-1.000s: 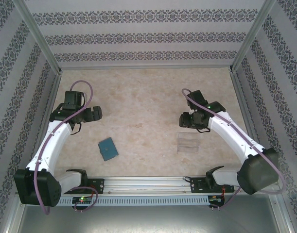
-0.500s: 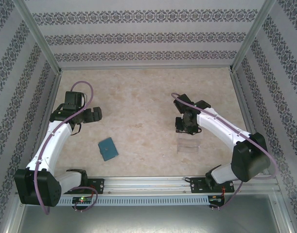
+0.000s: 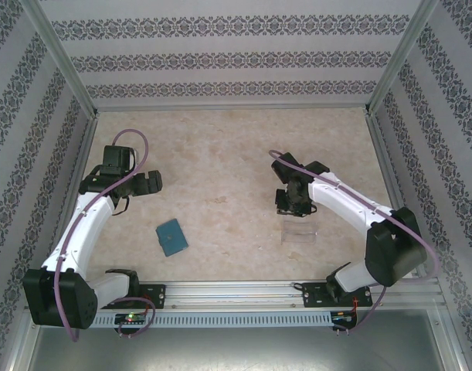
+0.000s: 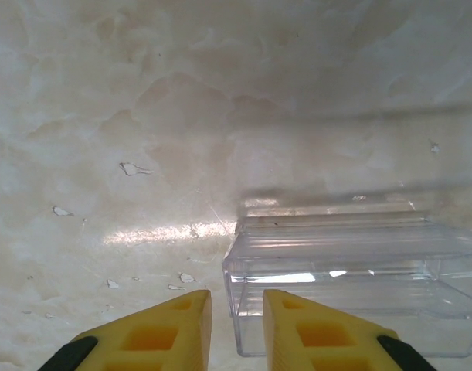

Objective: Take the credit cards out of the card holder

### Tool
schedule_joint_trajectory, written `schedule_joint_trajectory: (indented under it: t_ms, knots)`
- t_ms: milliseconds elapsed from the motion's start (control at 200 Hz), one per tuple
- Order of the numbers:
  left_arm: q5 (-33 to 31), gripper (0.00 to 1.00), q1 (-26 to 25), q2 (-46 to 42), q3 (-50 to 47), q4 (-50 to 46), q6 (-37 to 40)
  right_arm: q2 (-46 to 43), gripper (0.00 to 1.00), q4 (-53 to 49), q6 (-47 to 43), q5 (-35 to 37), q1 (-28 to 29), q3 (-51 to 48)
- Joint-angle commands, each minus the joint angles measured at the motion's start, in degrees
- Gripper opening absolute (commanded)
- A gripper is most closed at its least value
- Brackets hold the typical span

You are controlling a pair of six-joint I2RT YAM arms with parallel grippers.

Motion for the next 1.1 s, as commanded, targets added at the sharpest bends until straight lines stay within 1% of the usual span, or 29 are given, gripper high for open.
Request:
schedule_joint_trajectory:
  t_ms: [0, 555, 924, 1094]
  knots:
    - [0.2, 1.0, 0.2, 0.1, -0.4, -1.0, 1.4, 1.1, 0.25, 0.1, 1.2, -0.7, 1.0, -1.1]
    - [0.5, 1.0, 0.2, 0.6, -0.4, -0.8, 1.3, 3.6, 0.19, 2.0, 1.8, -1.5, 1.6, -3.1]
    - [0.2, 1.0, 0.2, 1.0, -0.4, -0.7, 1.4, 4.4, 0.12, 1.1, 1.0, -0.4, 2.1, -2.1]
    - [0.4, 1.0, 0.2, 1.3, -0.4, -0.7, 1.4, 5.6, 0.09, -0.1, 0.2, -0.3, 2.5, 0.4]
